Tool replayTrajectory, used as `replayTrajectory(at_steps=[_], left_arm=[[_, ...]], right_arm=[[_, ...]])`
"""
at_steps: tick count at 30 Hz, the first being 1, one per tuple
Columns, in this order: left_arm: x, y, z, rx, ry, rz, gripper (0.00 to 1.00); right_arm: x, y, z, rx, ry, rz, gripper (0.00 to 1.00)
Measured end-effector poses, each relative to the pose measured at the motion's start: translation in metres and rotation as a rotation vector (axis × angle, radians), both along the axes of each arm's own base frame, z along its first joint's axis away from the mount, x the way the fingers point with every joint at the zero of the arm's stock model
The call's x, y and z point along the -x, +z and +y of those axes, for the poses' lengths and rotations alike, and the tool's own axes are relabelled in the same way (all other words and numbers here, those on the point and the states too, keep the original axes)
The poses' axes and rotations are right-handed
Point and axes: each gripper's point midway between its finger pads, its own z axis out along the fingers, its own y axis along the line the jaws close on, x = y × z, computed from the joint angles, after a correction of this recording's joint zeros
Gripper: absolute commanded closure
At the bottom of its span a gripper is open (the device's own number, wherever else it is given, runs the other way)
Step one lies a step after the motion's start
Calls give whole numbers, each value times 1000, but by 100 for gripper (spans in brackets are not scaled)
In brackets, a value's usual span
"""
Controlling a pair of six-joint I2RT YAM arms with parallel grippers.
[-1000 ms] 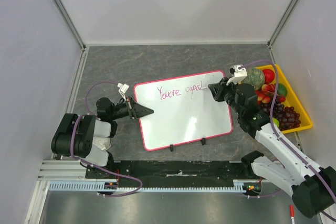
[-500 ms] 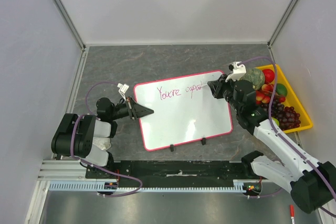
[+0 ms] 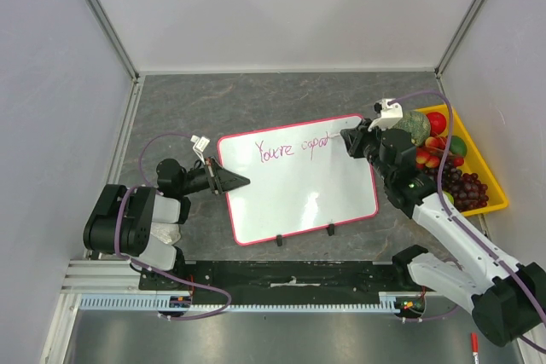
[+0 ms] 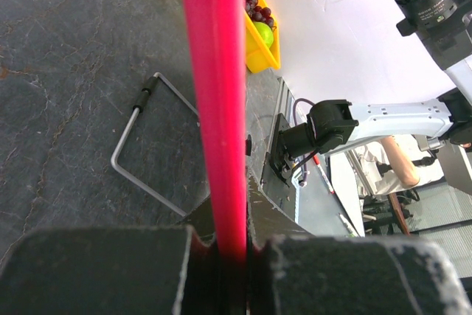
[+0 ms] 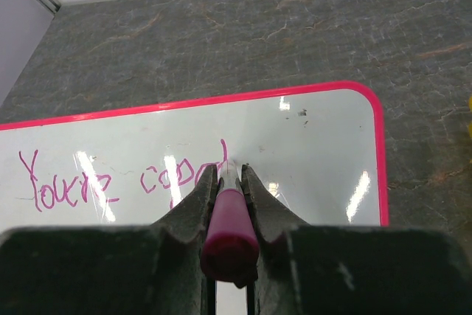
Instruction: Write a sentence on the whiteboard
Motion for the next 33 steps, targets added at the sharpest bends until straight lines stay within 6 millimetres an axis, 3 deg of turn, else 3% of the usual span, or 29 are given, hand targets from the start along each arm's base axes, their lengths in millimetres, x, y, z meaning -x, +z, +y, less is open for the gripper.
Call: replayTrajectory(at_steps=[15, 33], left_arm=[[0, 0, 0, 0, 0, -1, 98], [0, 0, 0, 0, -1, -6, 98]], right_arm=[[8, -5, -4, 13, 7, 14, 100], [14, -4, 7, -54, 61, 22, 100]])
